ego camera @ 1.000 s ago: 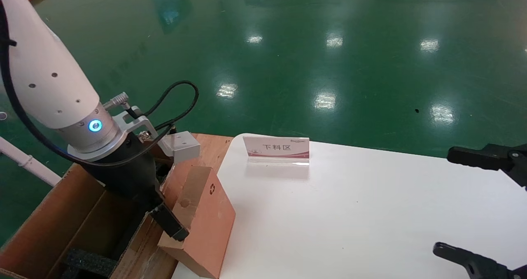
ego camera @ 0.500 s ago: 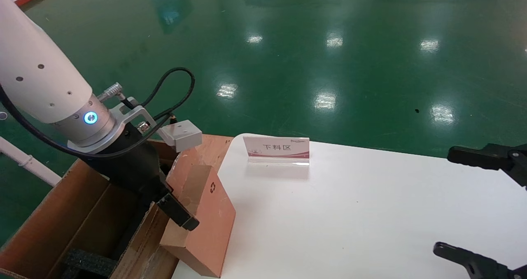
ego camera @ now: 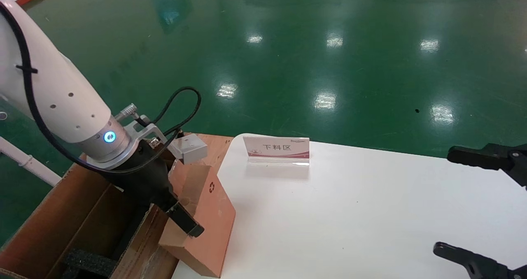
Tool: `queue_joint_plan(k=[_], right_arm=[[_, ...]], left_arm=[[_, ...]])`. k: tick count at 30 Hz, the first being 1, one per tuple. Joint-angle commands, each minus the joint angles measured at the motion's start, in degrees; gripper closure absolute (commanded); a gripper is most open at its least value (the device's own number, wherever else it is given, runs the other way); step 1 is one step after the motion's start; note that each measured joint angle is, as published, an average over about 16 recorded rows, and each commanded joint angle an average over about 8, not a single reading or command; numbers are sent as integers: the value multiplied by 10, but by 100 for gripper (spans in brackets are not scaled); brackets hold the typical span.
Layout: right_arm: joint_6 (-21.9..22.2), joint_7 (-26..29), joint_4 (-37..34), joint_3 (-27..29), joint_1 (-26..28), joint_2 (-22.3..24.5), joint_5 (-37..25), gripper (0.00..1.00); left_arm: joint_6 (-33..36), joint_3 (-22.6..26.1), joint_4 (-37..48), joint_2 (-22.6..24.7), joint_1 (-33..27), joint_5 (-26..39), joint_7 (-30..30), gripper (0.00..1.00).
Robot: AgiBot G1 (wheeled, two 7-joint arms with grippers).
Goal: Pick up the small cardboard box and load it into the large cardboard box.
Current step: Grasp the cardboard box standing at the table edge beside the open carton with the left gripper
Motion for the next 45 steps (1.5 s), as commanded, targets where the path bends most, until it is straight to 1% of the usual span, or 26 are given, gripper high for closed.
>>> queue_joint_plan(k=[1, 5, 6, 13, 14, 45], right_arm=[[0, 0, 0, 0, 0, 0, 0, 0], [0, 0, 0, 0, 0, 0, 0, 0], [0, 0, 0, 0, 0, 0, 0, 6], [0, 0, 0, 0, 0, 0, 0, 94], [0, 0, 0, 0, 0, 0, 0, 100], [0, 0, 0, 0, 0, 0, 0, 100]], left_arm=[[-7, 3, 0, 1, 5, 8, -2, 0], [-14, 5, 0, 0, 8, 15, -2, 0], [-15, 6, 0, 0, 8, 16, -2, 12], [-14, 6, 0, 0, 8, 16, -2, 100], [-14, 5, 0, 0, 8, 15, -2, 100], [-9, 3, 0, 1, 6, 11, -2, 100]])
